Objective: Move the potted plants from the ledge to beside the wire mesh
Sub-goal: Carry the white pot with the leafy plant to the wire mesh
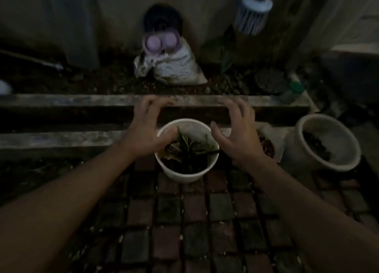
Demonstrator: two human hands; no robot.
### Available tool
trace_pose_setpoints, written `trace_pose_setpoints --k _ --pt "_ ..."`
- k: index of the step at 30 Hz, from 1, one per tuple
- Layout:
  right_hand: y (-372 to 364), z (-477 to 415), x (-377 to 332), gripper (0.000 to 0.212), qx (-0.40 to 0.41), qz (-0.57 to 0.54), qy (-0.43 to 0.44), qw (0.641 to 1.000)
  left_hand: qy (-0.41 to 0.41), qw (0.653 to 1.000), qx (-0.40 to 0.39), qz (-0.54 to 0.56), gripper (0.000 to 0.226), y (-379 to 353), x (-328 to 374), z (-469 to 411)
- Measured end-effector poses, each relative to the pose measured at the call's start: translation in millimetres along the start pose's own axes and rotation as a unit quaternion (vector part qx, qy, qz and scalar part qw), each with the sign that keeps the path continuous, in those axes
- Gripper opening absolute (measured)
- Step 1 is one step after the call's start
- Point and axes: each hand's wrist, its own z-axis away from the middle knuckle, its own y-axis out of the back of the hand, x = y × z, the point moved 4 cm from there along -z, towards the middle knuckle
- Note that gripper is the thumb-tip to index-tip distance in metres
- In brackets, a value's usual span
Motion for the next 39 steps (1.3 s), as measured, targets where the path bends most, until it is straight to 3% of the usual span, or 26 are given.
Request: trace_pose_setpoints --k 2,6,10,15,20,25,29,34,39 --pt "-35 30 23 0.047 -0.033 0.003 0.025 0.999 -0.033 0.999 -0.016 -0.018 0.057 -42 -15 32" --pt "-101 77 62 0.035 -0.093 0.027 0.128 0.987 -0.122 0.977 -0.083 -0.155 0.051 -115 -42 85" --pt "-144 89 81 0.034 -0.151 0.060 0.213 0.963 -0.160 0.961 -0.065 -0.214 0.044 -136 -61 93" --pt "-148 84 99 0.030 -0.101 0.082 0.225 0.966 -0.229 0.926 -0.035 -0.300 0.040 -131 -66 93" --pt "-149 90 94 0.038 -0.089 0.076 0.209 0.971 -0.299 0.889 -0.054 -0.342 0.037 -137 -48 92" --pt "-146 103 86 0.024 -0.055 0.059 0.143 0.986 -0.201 0.937 -0.091 -0.270 0.040 -159 -30 102" --pt "-149 113 73 0.022 -0.003 0.064 0.117 0.991 -0.127 0.971 -0.036 -0.199 0.025 -158 -39 110" --pt "-153 129 59 0.015 0.039 0.056 0.070 0.995 -0.100 0.979 -0.060 -0.168 0.017 -156 -48 106" --pt "-158 144 56 0.027 0.071 0.031 0.061 0.995 0.004 0.995 -0.040 -0.090 0.019 -157 -68 120"
